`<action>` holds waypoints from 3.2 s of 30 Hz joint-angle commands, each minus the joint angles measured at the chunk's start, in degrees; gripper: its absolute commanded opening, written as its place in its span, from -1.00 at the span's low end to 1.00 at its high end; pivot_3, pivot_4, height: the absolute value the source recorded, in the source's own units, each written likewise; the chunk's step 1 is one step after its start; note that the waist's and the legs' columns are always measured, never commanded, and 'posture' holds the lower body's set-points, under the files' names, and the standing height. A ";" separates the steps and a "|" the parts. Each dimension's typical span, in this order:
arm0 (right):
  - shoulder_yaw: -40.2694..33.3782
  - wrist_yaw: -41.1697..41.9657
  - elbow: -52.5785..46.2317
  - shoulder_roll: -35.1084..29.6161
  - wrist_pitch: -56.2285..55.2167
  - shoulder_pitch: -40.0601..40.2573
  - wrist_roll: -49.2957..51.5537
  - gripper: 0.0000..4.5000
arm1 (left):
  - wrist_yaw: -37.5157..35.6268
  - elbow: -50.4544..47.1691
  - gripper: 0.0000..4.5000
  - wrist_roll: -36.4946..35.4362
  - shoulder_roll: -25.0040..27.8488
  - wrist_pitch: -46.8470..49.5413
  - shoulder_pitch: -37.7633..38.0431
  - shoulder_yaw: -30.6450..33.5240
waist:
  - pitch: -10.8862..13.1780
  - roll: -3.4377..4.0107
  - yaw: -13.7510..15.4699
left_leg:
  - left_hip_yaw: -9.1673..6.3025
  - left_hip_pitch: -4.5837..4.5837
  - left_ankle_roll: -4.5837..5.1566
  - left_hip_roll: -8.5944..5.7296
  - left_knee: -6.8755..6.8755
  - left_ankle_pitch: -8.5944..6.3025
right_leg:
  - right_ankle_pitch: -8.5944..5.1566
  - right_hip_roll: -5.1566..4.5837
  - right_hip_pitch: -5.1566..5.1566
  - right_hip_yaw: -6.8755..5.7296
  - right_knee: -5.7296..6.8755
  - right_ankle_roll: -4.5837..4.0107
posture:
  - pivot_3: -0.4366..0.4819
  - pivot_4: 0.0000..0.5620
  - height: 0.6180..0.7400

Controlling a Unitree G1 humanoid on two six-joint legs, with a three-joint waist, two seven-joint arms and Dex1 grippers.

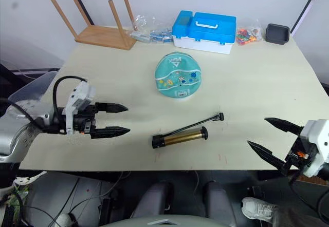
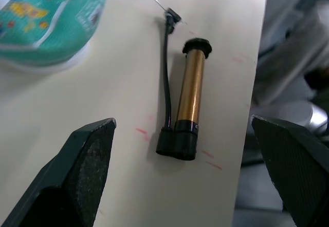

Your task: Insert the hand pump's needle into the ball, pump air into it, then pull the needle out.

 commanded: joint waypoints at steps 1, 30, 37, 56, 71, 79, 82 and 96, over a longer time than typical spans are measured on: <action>-4.90 1.21 -3.69 -0.61 0.31 2.54 2.38 1.00 | -2.60 0.72 0.99 3.02 0.21 2.55 -8.36 -6.08 | 0.02 -0.02 0.11 | 0.02 -0.03 0.00 -0.06 0.01 0.01 | -0.06 0.02 0.00 -0.03 -0.02 0.10 | -0.05 -0.47 1.00; -3.90 -2.15 -8.53 7.82 -4.13 12.50 -2.25 1.00 | -0.51 44.29 0.47 40.17 -44.16 -3.65 -47.80 -47.25 | 0.05 -0.06 -0.22 | -0.03 -0.87 0.01 -0.25 0.17 0.02 | 0.03 0.13 -0.74 0.02 0.15 0.02 | -0.05 -0.47 1.00; -1.94 -3.44 -8.90 8.59 -4.98 12.26 -3.20 1.00 | 5.79 55.46 0.47 45.95 -52.59 -9.84 -47.49 -46.33 | 0.05 -0.07 -0.06 | -0.05 -0.89 0.01 -0.27 0.22 0.01 | 0.03 0.12 -0.75 0.00 0.18 0.03 | -0.05 -0.47 1.00; -1.84 -5.27 -10.53 8.87 -5.05 13.62 -2.99 1.00 | 17.55 68.53 -0.81 50.87 -61.68 -14.11 -44.65 -38.28 | -0.07 0.07 1.17 | -0.15 -0.82 0.03 -0.29 0.90 0.01 | 0.05 0.09 -0.39 -0.10 0.24 0.41 | -0.05 -0.47 1.00; 13.18 -24.07 -10.90 8.52 8.55 -4.98 -0.57 1.00 | 11.29 27.44 -0.95 36.81 -46.98 2.94 -31.33 -21.17 | -0.06 0.14 -0.08 | -0.24 -0.87 0.02 -0.22 0.84 0.02 | 0.19 0.08 -0.52 -0.03 0.36 0.21 | -0.05 -0.47 1.00; 17.64 -38.96 -1.74 10.38 25.50 -24.26 8.65 1.00 | 17.31 10.82 -0.95 30.72 -44.23 0.35 -18.12 -15.04 | -0.06 0.18 0.18 | -0.35 -0.87 0.02 -0.13 0.83 0.03 | 0.23 0.06 -0.52 -0.04 0.41 0.14 | -0.05 -0.47 1.00; 19.54 -41.53 1.87 13.06 27.63 -30.98 11.17 1.00 | 20.03 7.98 -0.95 29.29 -45.13 -1.33 -14.64 -13.88 | -0.06 0.18 -0.23 | -0.32 -0.83 0.02 -0.12 0.83 0.02 | 0.25 0.03 -0.52 0.06 0.41 0.15 | -0.05 -0.47 1.00; 24.19 -39.52 11.27 22.95 27.15 -43.57 17.06 1.00 | 22.30 3.27 -0.95 21.53 -44.52 -1.99 -10.03 -13.51 | -0.07 0.20 -0.41 | -0.30 -0.83 0.03 -0.24 0.83 0.02 | 0.28 0.06 -0.54 0.00 0.42 0.19 | -0.05 -0.47 1.00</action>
